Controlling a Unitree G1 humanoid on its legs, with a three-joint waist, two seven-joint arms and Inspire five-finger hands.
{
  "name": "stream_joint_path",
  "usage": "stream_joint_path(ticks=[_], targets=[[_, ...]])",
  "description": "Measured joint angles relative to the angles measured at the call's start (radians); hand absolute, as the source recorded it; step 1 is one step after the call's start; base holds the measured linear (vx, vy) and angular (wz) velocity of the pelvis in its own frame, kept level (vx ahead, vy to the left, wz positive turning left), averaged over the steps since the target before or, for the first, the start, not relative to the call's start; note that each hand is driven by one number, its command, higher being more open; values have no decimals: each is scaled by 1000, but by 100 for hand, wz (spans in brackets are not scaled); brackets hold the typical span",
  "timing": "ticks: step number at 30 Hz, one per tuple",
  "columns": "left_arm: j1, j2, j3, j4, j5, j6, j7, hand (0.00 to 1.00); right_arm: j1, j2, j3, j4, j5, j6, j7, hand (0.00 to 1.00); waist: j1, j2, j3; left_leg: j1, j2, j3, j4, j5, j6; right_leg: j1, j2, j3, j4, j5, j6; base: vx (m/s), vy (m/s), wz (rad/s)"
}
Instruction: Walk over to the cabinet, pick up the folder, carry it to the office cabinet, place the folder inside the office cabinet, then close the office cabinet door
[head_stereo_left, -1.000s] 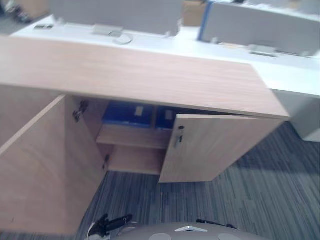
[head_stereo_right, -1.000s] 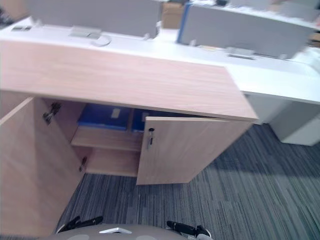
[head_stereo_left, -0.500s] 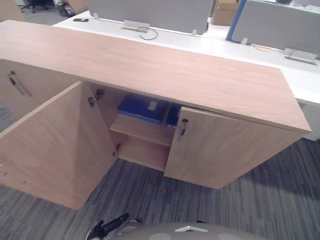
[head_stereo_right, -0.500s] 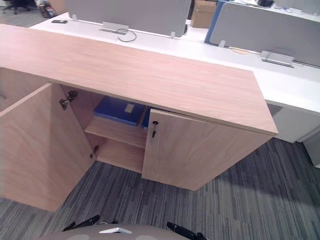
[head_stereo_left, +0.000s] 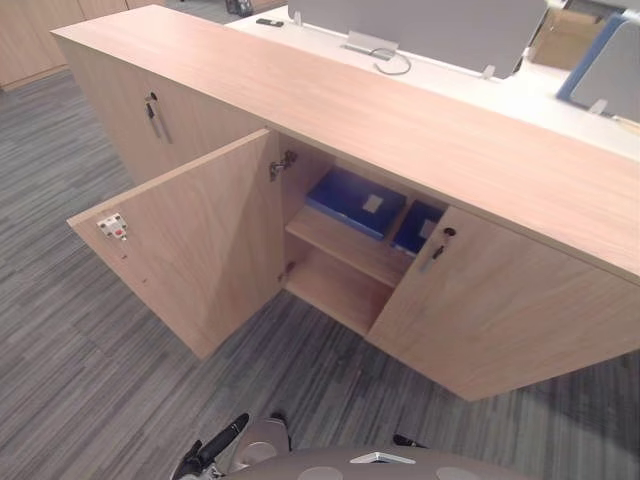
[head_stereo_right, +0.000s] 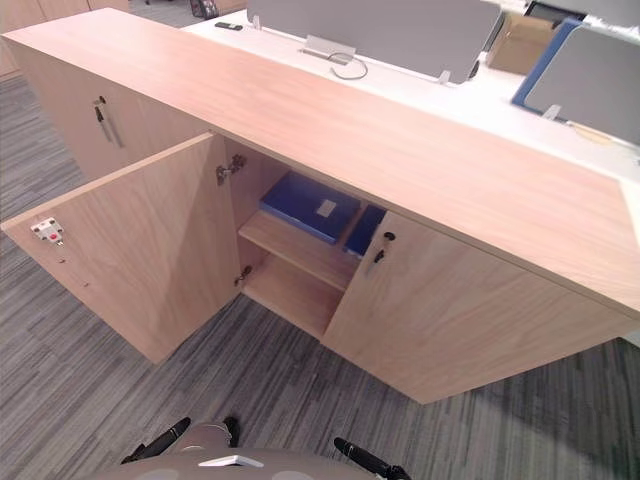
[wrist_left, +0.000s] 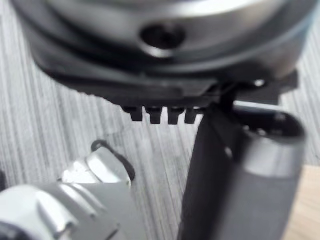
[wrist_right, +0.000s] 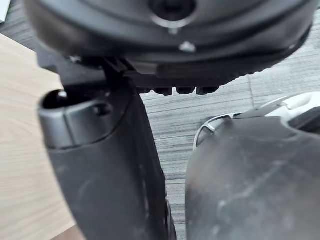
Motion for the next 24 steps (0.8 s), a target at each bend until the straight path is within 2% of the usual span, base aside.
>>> stream_joint_path(ticks=[2,4,6,7,8,10,11,12,13,14,15,16,18,21,24], targets=[[7,11,79,-72,53,10,-16,100,17,0,-35,1,-5,14,5,100,4,6,4,-3,-32,-2,-5,28,22,32,-18,-49,-16,9,3,179,65,90],[44,55,103,-237,69,23,-42,100,36,3,-55,0,-4,15,14,100,5,-8,2,1,-79,-68,-21,39,31,59,-45,-118,3,21,10,195,34,115],[60,130,139,-444,111,23,-63,100,34,0,-66,-2,-5,11,17,100,38,-3,-2,10,-101,-118,-58,63,29,79,-48,-180,20,47,1,185,-12,86],[61,140,151,-490,127,22,-63,100,31,0,-67,-2,-5,10,17,100,44,-1,-8,13,-101,-132,-69,75,30,85,-43,-193,25,60,-9,190,-26,70],[62,144,168,-576,158,22,-62,100,28,-6,-72,-7,-5,3,20,100,52,27,-13,29,-95,-163,-100,94,33,87,-31,-207,43,92,-33,198,-26,67],[70,126,169,-672,207,22,-63,100,24,-25,-99,-23,-6,-1,27,100,61,85,-18,73,-72,-184,-163,127,45,69,-31,-212,125,134,-55,226,-4,54],[75,118,171,-707,233,22,-60,100,19,-40,-108,-26,-6,-4,29,100,60,114,-19,109,-49,-195,-203,137,42,63,-22,-198,124,81,-38,194,0,21],[74,117,176,-711,247,22,-57,100,16,-41,-107,-31,-6,-4,32,100,60,120,-18,122,-41,-196,-219,142,40,64,-7,-193,78,52,-27,195,-40,2],[66,118,179,-713,276,28,-46,100,12,-37,-107,-41,-6,-2,39,100,59,120,-17,146,-32,-192,-247,149,34,63,17,-193,-34,51,-27,91,-101,-9],[53,118,168,-715,311,30,-33,100,6,-27,-107,-48,-6,1,44,100,57,107,-18,159,-36,-186,-268,155,26,40,25,-189,-121,92,-36,78,-121,-11],[45,118,160,-718,320,32,-29,100,0,-23,-107,-51,-6,3,47,100,56,90,-16,169,-44,-180,-278,155,24,20,16,-185,-122,168,-38,65,-111,-8],[31,98,133,-721,348,46,-29,100,1,-26,-120,-47,-7,16,53,100,53,95,-26,188,-36,-177,-305,158,7,19,4,-182,-102,174,16,69,-72,-20],[35,85,77,-741,384,50,-31,100,0,-38,-145,-48,-8,21,60,100,48,113,-32,219,-11,-144,-337,163,-2,15,21,-163,-92,165,1,28,-66,-33],[20,91,40,-765,427,50,-30,100,2,-64,-155,-50,-8,28,62,100,22,122,-38,225,-5,-123,-342,163,-6,14,24,-151,-88,162,-4,-15,-22,-16],[-14,182,-50,-775,492,46,-29,100,3,-73,-163,-50,-9,42,63,100,10,108,-33,235,-8,-102,-346,162,-7,13,19,-129,-87,162,-4,-27,21,-20]])
